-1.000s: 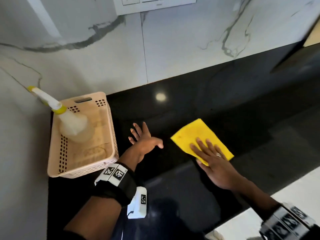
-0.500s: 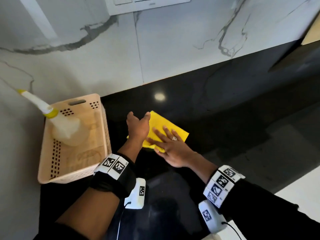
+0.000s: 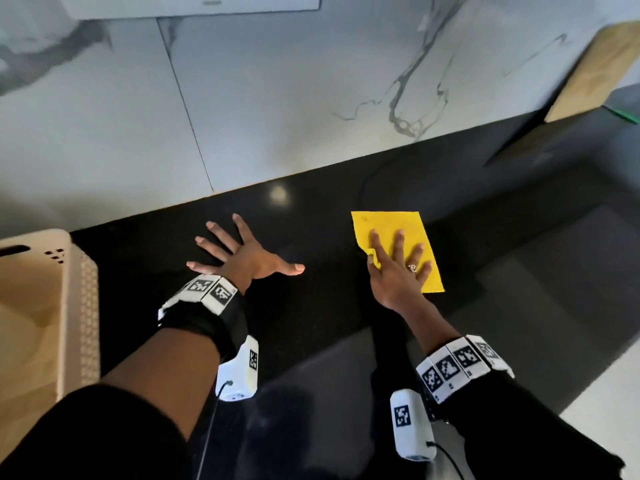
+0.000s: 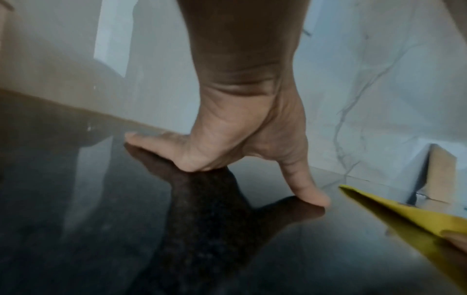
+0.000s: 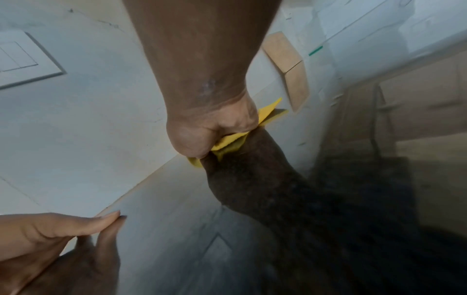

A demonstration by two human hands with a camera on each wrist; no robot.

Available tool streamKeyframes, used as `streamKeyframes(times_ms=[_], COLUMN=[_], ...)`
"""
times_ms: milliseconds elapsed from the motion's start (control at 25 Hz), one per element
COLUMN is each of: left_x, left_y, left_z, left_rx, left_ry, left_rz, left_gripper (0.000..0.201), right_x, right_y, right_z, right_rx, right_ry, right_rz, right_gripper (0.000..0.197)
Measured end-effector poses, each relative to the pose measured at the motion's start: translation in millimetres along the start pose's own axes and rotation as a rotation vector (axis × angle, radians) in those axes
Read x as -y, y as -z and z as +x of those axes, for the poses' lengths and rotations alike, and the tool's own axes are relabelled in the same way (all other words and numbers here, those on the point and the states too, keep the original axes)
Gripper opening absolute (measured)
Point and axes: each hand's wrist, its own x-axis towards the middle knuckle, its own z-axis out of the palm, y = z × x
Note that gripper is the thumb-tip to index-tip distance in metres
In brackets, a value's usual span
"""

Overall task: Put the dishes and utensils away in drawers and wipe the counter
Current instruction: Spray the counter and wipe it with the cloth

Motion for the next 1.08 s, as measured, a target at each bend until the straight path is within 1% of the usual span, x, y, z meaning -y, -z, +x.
streamKeyframes(times_ms=[80,160,200,240,320,400,440,520,560,600,640,680,760,800,840,880,920,960,1000,1080], left_x=[0,-1,-2,-2,-4,-5,-5,-4,-3,-3,-3,-3,-2,-2,-1,0,1,1,1,0], left_y=[0,-1,-1,-1,0,-1,0,1,1,3,3,4,3,3,2,2,0,-1,-2,-2], left_z=[2,3,4,5,5,2,2,0,0,-1,-2,-3,-4,-4,-3,-1,1,2,4,6], left_rx=[-0.011,0.006,0.021,0.032,0.038,0.037,0.039,0.052,0.051,0.051,0.055,0.063,0.072,0.074,0.074,0.071,0.070,0.069,0.064,0.047], left_ry=[0.001,0.002,0.006,0.015,0.030,0.037,0.033,0.025,0.022,0.017,0.013,0.006,-0.020,-0.031,-0.037,-0.041,-0.044,-0.045,-0.041,-0.028], left_rz=[-0.006,0.014,0.011,0.005,0.009,0.017,0.022,0.038,0.040,0.039,0.035,0.030,0.035,0.035,0.027,0.016,0.012,0.017,0.022,0.024], left_gripper=[0.162,0.162,0.163,0.163,0.165,0.166,0.165,0.165,0.165,0.164,0.164,0.163,0.161,0.160,0.159,0.159,0.158,0.158,0.158,0.160], right_x=[20,49,68,90,131,158,163,154,144,130,113,92,45,27,19,23,40,65,92,133], right_y=[6,11,12,11,6,-3,-7,-15,-15,-12,-5,6,33,46,54,56,49,40,30,10], right_z=[29,56,72,86,103,99,89,68,65,69,80,93,123,136,145,151,154,153,150,136], right_rx=[0.027,0.005,-0.005,0.002,0.037,0.089,0.122,0.166,0.172,0.161,0.134,0.094,0.005,-0.013,-0.018,-0.027,-0.043,-0.050,-0.043,-0.019], right_ry=[-0.019,-0.071,-0.075,-0.046,0.086,0.286,0.403,0.613,0.670,0.679,0.639,0.559,0.320,0.187,0.069,-0.019,-0.062,-0.048,0.020,0.226], right_rz=[0.023,0.052,0.055,0.052,0.040,-0.027,-0.080,-0.180,-0.202,-0.198,-0.191,-0.186,-0.137,-0.076,-0.007,0.041,0.054,0.039,0.018,-0.042], right_gripper=[0.057,0.056,0.057,0.057,0.058,0.056,0.055,0.053,0.052,0.052,0.052,0.052,0.053,0.053,0.054,0.053,0.053,0.054,0.055,0.055])
